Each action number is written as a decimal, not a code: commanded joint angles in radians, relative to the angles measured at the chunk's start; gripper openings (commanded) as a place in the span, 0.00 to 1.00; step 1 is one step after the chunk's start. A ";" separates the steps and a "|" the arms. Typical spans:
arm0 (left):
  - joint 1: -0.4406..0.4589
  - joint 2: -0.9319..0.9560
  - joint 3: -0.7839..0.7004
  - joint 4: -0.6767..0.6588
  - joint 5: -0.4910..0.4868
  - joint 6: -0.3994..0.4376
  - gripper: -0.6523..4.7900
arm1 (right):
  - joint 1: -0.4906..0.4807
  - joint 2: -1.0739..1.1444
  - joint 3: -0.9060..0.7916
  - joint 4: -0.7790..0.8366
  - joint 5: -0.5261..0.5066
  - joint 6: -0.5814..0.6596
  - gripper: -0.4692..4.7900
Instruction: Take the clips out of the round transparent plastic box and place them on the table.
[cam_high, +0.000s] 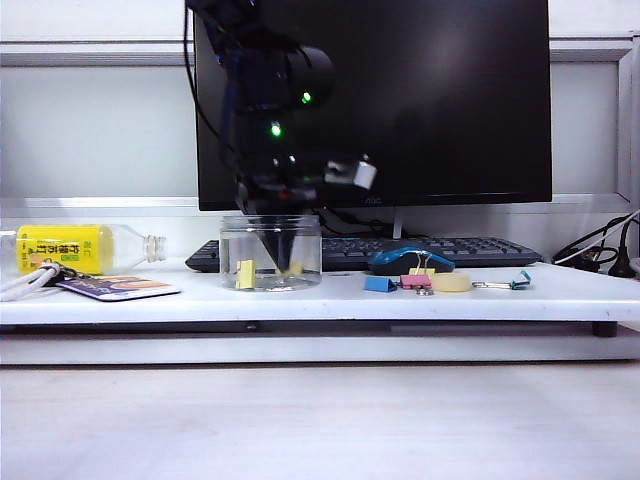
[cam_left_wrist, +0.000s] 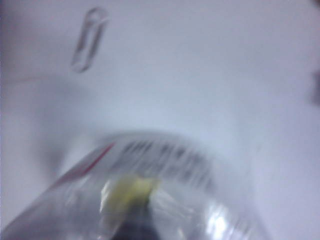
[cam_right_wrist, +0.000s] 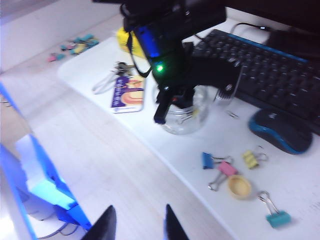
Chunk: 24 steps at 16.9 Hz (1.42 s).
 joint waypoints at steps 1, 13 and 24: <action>-0.003 -0.045 0.005 0.006 -0.005 -0.006 0.11 | 0.001 -0.003 0.003 0.017 -0.009 -0.002 0.33; 0.001 -0.153 0.003 -0.021 0.071 -0.082 0.13 | 0.001 -0.004 -0.007 0.017 -0.010 -0.002 0.33; 0.012 -0.044 0.003 -0.034 0.077 -0.179 0.40 | 0.001 -0.006 -0.007 0.017 -0.009 -0.002 0.33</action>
